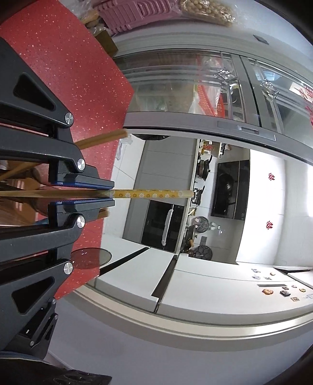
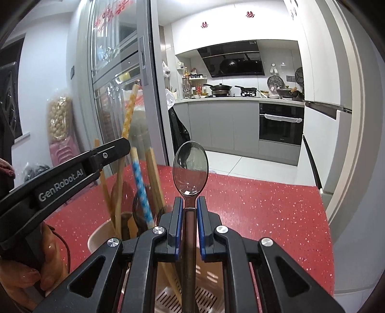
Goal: Organize utensils
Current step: 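Carry the spoon and chopstick up over the beige holder and lower them in, then open the right tool to release the spoon while the left tool releases the chopstick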
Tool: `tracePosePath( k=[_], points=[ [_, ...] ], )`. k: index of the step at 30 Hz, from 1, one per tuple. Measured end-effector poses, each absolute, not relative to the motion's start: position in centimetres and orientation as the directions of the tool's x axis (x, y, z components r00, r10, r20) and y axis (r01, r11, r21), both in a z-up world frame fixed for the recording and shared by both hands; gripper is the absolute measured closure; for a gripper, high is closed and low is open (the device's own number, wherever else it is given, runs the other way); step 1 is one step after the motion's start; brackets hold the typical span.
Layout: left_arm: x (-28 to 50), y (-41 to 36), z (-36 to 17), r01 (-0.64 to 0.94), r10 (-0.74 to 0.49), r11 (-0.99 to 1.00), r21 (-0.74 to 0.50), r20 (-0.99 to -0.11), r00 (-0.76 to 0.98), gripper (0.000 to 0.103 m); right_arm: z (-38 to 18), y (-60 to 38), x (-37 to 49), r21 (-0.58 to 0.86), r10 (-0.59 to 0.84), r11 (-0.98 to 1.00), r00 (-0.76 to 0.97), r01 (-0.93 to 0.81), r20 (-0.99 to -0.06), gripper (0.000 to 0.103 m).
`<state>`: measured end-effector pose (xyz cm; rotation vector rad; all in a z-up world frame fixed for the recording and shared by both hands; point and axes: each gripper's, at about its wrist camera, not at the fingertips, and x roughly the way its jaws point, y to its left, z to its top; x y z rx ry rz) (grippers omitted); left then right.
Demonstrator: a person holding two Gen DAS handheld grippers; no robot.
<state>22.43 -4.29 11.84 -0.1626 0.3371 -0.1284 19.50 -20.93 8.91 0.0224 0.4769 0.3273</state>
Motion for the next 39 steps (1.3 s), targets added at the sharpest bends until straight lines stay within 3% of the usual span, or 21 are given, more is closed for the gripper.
tracePosePath(
  k=[24, 39],
  points=[
    [21.3, -5.0, 8.3, 0.109, -0.138, 0.990, -0.085, -0.528, 0.838, 0.070, 7.5, -20.9, 18.3, 0.116, 0.318, 0.945, 0.781, -0.305, -0.537, 0.091],
    [21.1, -4.6, 8.3, 0.116, -0.156, 0.988, -0.107, -0.556, 0.817, 0.070, 7.6, -21.8, 19.7, 0.192, 0.328, 0.944, 0.733, -0.267, -0.596, 0.090]
  ],
)
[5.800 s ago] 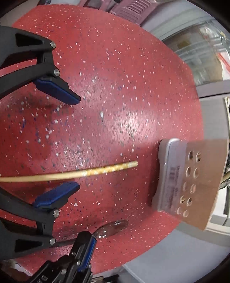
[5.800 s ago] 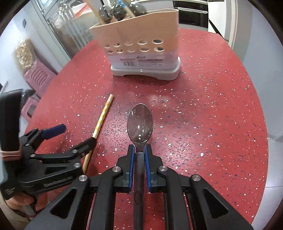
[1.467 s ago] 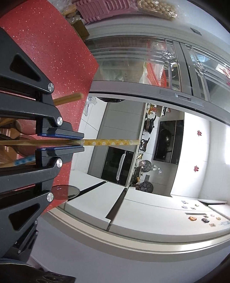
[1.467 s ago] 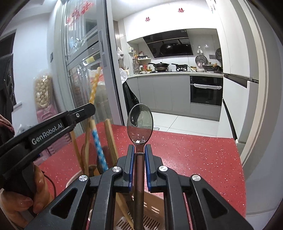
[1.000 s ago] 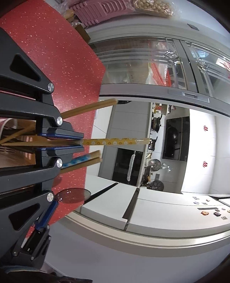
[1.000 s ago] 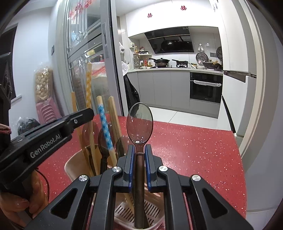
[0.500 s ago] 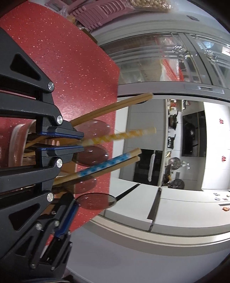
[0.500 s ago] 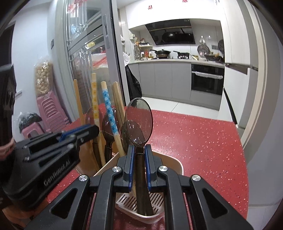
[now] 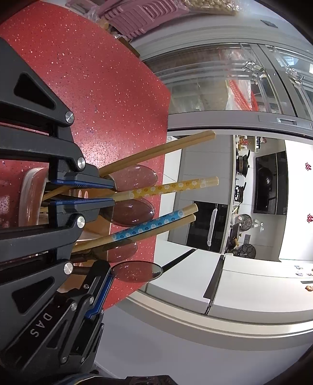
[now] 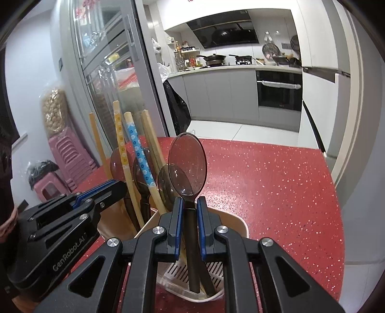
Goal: Organize utensils
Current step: 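Open the right tool to release the spoon while the left tool releases the chopstick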
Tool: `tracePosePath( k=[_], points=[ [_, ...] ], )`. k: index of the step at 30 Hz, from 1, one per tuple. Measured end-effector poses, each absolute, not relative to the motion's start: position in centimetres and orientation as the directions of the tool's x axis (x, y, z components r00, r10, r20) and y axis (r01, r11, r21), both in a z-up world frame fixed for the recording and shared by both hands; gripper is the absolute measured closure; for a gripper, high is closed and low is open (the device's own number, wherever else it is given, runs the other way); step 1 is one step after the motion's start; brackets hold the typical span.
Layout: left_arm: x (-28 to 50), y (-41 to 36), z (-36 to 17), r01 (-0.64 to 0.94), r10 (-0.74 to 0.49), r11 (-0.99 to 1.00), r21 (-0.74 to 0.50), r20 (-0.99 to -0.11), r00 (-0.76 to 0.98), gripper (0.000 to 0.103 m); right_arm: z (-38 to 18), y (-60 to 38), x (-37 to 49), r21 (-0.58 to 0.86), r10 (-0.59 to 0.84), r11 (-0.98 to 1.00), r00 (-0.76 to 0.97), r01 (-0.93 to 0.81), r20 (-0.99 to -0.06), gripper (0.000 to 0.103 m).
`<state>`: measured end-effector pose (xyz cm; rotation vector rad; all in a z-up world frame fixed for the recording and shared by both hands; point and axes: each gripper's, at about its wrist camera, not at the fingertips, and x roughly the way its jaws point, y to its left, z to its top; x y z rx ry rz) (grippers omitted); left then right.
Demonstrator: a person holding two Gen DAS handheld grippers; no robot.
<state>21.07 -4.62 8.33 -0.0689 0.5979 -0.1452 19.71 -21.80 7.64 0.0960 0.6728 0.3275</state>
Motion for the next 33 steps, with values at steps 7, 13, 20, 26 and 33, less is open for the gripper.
tracePosePath(
  k=[7, 13, 20, 26, 33],
  points=[
    [21.1, -4.5, 8.2, 0.115, -0.159, 0.987, -0.114, -0.566, 0.809, 0.070, 7.8, -21.8, 19.7, 0.202, 0.335, 0.942, 0.724, -0.268, -0.603, 0.084],
    [21.0, -4.2, 8.1, 0.115, -0.161, 0.987, -0.115, -0.574, 0.803, 0.070, 8.6, -21.9, 19.4, 0.230, 0.349, 0.937, 0.728, -0.263, -0.590, 0.061],
    [20.6, -4.0, 8.1, 0.118, -0.161, 0.987, -0.111, -0.584, 0.796, 0.070, 9.1, -21.7, 18.6, 0.239, 0.351, 0.936, 0.727, -0.257, -0.590, 0.056],
    [20.2, -3.9, 8.3, 0.123, -0.158, 0.987, -0.099, -0.592, 0.790, 0.070, 9.1, -21.7, 18.1, 0.248, 0.336, 0.941, 0.715, -0.230, -0.613, 0.054],
    [19.1, -3.2, 8.3, 0.135, -0.155, 0.988, -0.079, -0.609, 0.778, 0.070, 8.8, -22.5, 17.6, 0.264, 0.312, 0.948, 0.693, -0.179, -0.650, 0.053]
  ],
)
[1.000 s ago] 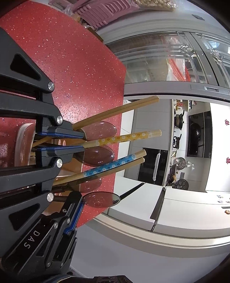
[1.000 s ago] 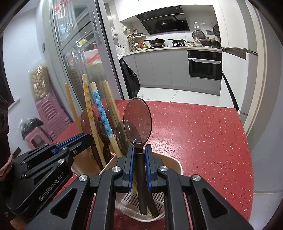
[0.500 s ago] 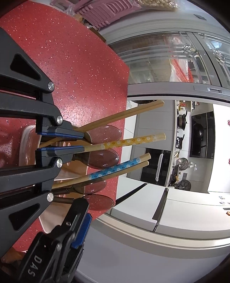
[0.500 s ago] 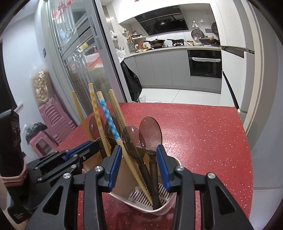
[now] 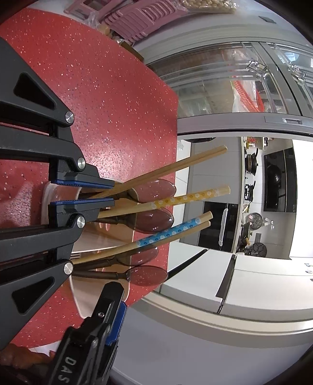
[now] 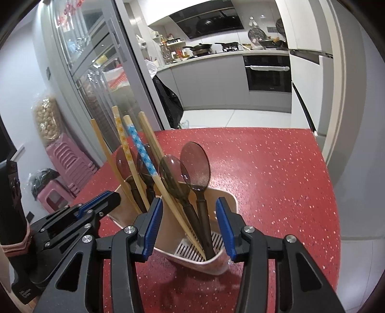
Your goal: Organize utensils
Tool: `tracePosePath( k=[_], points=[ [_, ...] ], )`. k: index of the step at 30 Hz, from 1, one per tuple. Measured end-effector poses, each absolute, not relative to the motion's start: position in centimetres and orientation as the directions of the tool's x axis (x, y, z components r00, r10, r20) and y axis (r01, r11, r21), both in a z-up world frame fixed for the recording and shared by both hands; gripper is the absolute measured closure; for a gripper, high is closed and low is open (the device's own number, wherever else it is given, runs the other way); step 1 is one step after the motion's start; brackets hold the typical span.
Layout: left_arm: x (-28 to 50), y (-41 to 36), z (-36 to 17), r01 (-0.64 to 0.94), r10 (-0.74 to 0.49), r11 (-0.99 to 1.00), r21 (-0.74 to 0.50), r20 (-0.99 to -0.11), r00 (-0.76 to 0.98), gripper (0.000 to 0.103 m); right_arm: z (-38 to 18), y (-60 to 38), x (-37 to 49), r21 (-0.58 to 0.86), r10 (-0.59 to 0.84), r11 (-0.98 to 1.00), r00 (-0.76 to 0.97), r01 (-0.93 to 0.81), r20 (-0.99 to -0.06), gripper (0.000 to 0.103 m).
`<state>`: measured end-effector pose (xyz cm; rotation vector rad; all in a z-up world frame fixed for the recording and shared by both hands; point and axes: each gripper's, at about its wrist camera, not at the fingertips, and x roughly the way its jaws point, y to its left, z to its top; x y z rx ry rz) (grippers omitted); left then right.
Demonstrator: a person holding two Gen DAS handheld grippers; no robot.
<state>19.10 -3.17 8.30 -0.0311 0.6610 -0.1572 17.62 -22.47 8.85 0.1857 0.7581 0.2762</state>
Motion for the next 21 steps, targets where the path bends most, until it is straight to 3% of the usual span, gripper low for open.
tracePosePath(
  k=[21],
  points=[
    [16.7, -1.3, 8.3, 0.131, -0.142, 0.989, -0.064, -0.625, 0.768, 0.070, 9.1, -22.4, 14.6, 0.246, 0.272, 0.959, 0.685, -0.138, -0.676, 0.048]
  ],
)
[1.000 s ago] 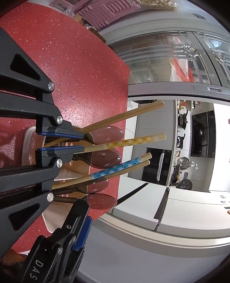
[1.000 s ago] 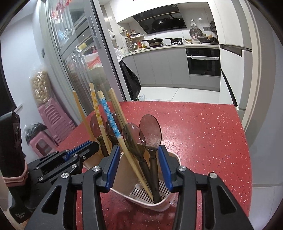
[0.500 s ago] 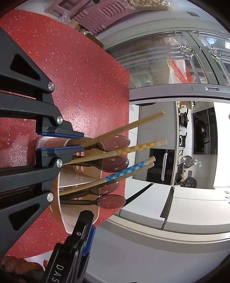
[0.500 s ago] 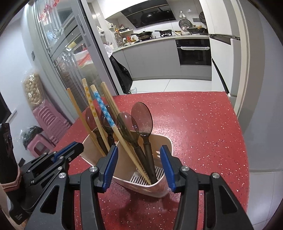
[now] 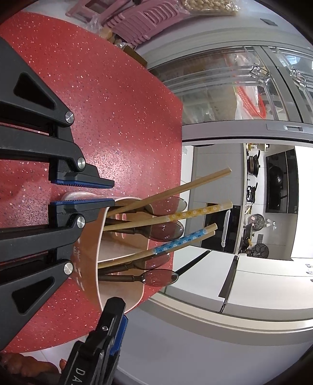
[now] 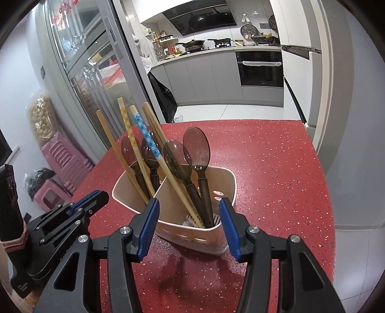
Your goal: Organize utensils
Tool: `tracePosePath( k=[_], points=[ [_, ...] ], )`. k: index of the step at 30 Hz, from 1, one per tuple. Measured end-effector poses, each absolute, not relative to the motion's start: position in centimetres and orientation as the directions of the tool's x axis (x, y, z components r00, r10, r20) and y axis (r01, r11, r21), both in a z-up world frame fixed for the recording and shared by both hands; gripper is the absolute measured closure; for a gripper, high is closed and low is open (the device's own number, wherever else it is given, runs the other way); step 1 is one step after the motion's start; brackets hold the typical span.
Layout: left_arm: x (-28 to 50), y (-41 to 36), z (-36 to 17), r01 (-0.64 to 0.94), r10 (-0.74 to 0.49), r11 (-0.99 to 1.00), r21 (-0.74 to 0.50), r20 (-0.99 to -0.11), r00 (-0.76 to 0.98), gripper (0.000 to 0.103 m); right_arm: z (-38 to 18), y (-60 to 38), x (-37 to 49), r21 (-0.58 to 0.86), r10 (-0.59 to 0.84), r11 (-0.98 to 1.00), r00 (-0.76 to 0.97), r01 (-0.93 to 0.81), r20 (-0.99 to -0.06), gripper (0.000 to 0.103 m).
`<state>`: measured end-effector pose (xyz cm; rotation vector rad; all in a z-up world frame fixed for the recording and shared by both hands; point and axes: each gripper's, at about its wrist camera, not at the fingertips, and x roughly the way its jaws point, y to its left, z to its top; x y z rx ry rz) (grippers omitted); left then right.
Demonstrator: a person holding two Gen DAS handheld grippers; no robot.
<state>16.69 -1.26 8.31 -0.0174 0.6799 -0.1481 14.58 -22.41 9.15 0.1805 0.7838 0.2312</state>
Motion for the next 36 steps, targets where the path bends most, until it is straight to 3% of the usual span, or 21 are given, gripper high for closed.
tracePosePath(
  k=[27, 28, 29, 30, 34, 36],
  points=[
    [14.1, 2.2, 6.0, 0.107, -0.145, 0.989, -0.098, -0.663, 0.735, 0.069, 8.9, -21.6, 9.9, 0.214, 0.201, 0.974, 0.686, -0.068, -0.700, 0.040],
    [13.9, 2.2, 6.0, 0.106, -0.145, 0.989, -0.099, -0.663, 0.734, 0.048, 8.8, -21.6, 9.6, 0.206, 0.191, 0.977, 0.688, -0.062, -0.700, 0.039],
    [13.8, 2.3, 5.9, 0.103, -0.144, 0.990, -0.100, -0.665, 0.733, 0.018, 8.6, -21.5, 9.4, 0.200, 0.184, 0.978, 0.689, -0.058, -0.701, 0.038],
    [13.6, 2.5, 5.9, 0.085, -0.127, 0.992, -0.096, -0.666, 0.735, 0.000, 8.5, -21.6, 9.2, 0.192, 0.174, 0.980, 0.691, -0.052, -0.701, 0.035],
    [12.8, 2.5, 6.1, 0.093, -0.122, 0.993, -0.079, -0.626, 0.770, 0.000, 8.0, -21.4, 7.8, 0.152, 0.126, 0.988, 0.714, -0.028, -0.689, 0.023],
    [12.5, 2.4, 6.1, 0.099, -0.119, 0.993, -0.067, -0.623, 0.774, 0.000, 7.8, -21.2, 7.2, 0.136, 0.106, 0.991, 0.725, -0.017, -0.680, 0.023]
  ],
)
